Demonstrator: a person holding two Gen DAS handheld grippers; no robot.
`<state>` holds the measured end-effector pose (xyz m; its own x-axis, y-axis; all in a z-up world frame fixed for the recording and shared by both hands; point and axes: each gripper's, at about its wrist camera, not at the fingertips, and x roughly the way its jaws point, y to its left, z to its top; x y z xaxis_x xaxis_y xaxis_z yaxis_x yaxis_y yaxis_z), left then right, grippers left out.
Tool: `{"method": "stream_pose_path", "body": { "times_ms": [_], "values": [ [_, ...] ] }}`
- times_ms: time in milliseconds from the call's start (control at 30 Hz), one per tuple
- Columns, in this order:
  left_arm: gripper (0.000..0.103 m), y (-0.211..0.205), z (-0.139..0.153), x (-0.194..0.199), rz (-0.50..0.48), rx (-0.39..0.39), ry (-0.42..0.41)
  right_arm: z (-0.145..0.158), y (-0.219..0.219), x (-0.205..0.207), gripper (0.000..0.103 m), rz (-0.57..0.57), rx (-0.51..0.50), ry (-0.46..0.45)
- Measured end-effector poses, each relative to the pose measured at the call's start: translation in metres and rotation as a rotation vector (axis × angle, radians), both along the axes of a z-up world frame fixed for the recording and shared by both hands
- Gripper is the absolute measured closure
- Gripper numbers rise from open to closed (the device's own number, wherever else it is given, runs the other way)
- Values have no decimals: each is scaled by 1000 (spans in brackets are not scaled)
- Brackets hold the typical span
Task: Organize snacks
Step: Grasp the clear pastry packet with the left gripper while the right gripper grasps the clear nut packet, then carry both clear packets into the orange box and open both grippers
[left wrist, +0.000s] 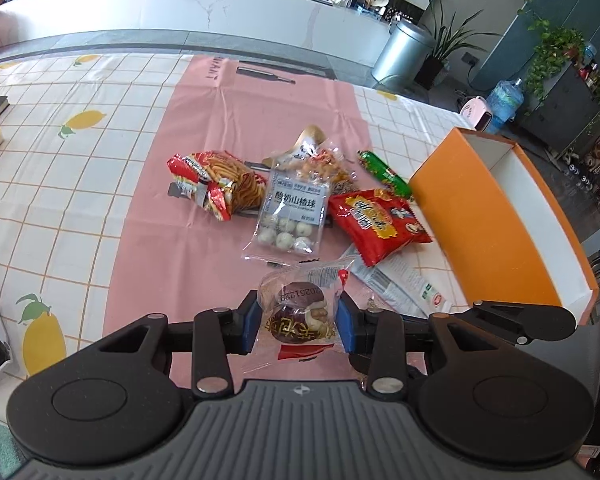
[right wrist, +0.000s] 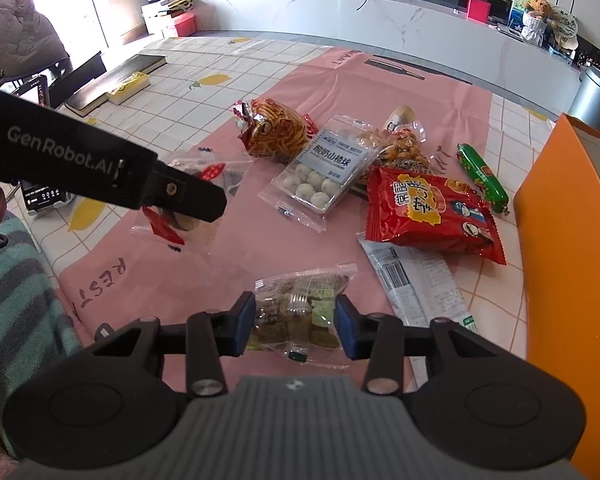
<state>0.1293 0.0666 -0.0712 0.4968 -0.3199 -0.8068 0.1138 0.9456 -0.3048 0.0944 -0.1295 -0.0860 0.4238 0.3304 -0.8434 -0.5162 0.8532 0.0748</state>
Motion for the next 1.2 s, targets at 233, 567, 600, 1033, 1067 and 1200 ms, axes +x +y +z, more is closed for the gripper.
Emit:
{"method": "stream_pose_path", "body": {
  "times_ms": [233,567,600,1033,1067,1200],
  "values": [
    [59,-2,12,-10,8,-13,-26,30,-1,-6,65,37,-38,-34],
    [59,-18,47,-12,-6,-6,-82,94,-32,1,66,25,-64,-94],
    [59,-22,50,-12,-13,-6,-90,101,-36,2,66,21,-71,-103],
    [59,-122,97,7,-219,-39,-174,156,-142,18,67,-126,-153,-141],
    [59,-133,97,9,-242,-39,-174,155,-152,19,67,-135,-160,-133],
    [59,-177,93,21,-336,-43,-151,140,-188,23,67,-175,-173,-75]
  ]
}}
